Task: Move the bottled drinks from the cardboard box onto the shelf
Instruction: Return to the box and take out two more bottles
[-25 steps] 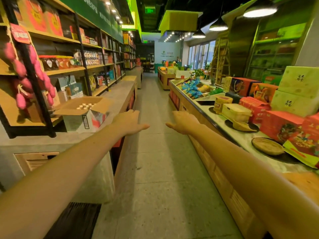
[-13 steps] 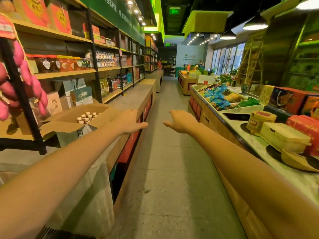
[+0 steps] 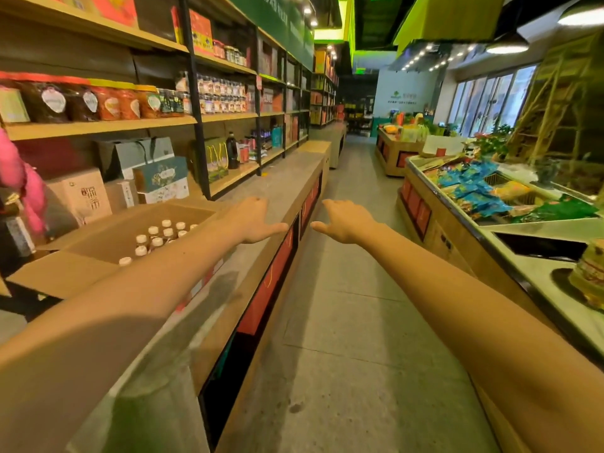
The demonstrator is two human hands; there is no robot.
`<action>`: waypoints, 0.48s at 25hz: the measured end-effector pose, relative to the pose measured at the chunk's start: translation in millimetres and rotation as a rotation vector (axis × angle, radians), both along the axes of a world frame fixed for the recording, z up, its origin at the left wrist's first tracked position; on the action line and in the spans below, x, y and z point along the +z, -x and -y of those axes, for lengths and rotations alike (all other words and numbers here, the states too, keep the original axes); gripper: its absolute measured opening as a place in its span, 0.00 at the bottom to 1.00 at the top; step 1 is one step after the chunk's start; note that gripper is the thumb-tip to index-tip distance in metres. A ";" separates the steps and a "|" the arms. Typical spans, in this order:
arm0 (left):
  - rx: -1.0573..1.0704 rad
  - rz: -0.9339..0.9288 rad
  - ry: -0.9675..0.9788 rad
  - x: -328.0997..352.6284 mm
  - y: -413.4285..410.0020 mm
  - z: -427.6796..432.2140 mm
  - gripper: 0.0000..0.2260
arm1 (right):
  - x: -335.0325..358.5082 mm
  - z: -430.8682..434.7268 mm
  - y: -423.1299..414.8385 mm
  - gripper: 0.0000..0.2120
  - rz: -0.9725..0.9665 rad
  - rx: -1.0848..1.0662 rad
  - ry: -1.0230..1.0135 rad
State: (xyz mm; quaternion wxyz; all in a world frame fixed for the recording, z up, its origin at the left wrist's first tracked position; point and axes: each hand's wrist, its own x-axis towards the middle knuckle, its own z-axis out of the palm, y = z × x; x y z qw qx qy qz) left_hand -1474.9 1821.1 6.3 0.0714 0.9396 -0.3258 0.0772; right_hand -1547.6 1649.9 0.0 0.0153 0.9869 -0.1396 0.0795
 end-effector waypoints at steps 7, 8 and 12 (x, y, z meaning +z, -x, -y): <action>0.046 0.013 -0.067 13.4 -174.7 62.3 0.36 | 4.5 68.8 -184.6 0.29 0.010 0.073 -0.042; 0.059 0.025 -0.078 13.2 -195.7 68.4 0.36 | 4.3 76.1 -209.0 0.30 0.005 0.085 -0.050; 0.150 0.019 -0.067 3.8 -274.0 81.4 0.35 | 0.7 93.2 -312.7 0.32 -0.003 0.197 -0.069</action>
